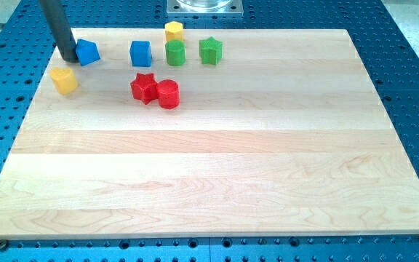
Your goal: Push the yellow hexagon to the top right of the green star
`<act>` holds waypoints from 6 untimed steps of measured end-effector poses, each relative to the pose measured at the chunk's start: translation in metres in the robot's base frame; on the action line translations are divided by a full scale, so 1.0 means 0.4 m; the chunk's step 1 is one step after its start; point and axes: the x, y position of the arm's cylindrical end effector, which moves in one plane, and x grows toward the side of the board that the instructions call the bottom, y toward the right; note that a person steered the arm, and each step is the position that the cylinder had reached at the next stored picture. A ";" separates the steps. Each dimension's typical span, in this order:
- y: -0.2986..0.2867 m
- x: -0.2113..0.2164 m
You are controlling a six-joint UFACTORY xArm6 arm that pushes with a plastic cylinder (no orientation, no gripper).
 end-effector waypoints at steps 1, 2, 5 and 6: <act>0.021 -0.032; 0.033 -0.127; 0.388 -0.142; 0.393 -0.192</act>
